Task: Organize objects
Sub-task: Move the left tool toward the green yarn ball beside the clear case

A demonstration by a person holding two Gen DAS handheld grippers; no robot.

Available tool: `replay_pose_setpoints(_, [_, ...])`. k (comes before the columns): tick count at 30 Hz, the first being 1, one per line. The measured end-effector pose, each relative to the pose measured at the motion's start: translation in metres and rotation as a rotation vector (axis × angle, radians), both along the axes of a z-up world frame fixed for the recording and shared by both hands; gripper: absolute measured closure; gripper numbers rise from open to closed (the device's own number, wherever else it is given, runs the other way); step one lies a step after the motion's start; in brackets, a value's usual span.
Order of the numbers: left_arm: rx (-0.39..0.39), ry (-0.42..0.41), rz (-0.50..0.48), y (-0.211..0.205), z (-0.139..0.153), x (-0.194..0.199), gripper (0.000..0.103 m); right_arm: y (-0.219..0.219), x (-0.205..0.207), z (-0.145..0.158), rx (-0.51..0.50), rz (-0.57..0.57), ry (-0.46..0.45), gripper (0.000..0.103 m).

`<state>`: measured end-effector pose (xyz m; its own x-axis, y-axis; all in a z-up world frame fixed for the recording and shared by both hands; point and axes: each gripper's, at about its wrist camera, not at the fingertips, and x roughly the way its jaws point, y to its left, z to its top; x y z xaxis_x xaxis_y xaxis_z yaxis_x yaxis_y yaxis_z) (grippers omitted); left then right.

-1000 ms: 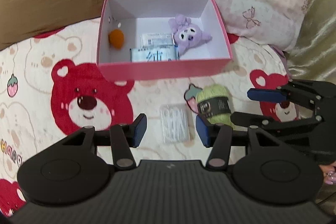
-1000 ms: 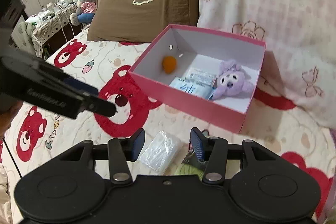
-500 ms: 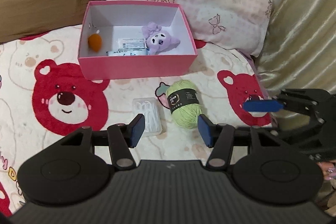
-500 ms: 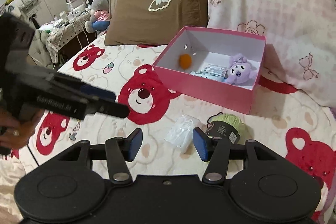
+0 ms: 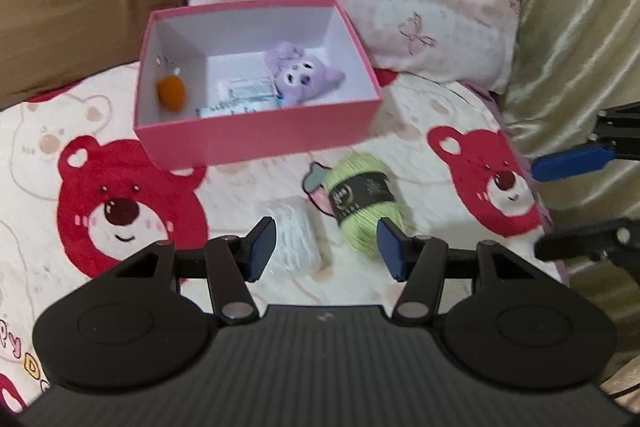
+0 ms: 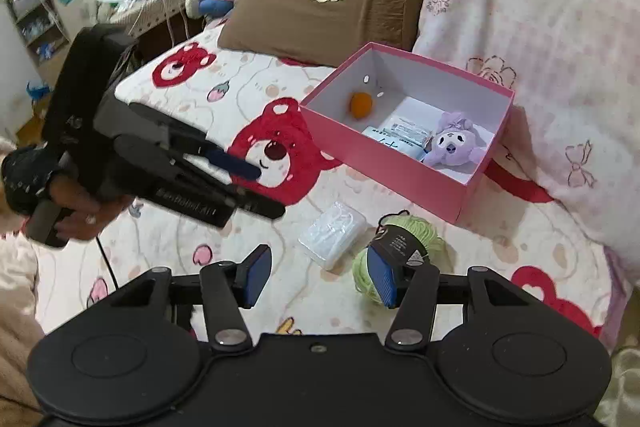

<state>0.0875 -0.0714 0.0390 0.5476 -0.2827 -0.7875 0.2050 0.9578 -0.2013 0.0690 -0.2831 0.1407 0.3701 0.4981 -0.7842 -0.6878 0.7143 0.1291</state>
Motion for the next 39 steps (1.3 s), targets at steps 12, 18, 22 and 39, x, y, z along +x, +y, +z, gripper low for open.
replay_pose_setpoints(12, [-0.071, 0.017, 0.009, 0.009, -0.02, 0.017, 0.048, 0.037, 0.011, -0.027, -0.006, 0.099, -0.017, 0.041])
replay_pose_setpoints(18, [-0.07, -0.002, -0.005, 0.014, -0.04, 0.038, 0.041, 0.05, 0.024, -0.062, 0.019, 0.015, 0.057, 0.032])
replay_pose_setpoints(22, [-0.069, 0.0, -0.004, 0.019, -0.05, 0.051, 0.037, 0.061, 0.027, -0.079, 0.046, -0.012, 0.059, 0.022])
replay_pose_setpoints(39, [-0.141, -0.026, 0.0, 0.046, -0.084, 0.059, 0.02, 0.074, 0.035, -0.137, 0.094, -0.168, -0.015, 0.021])
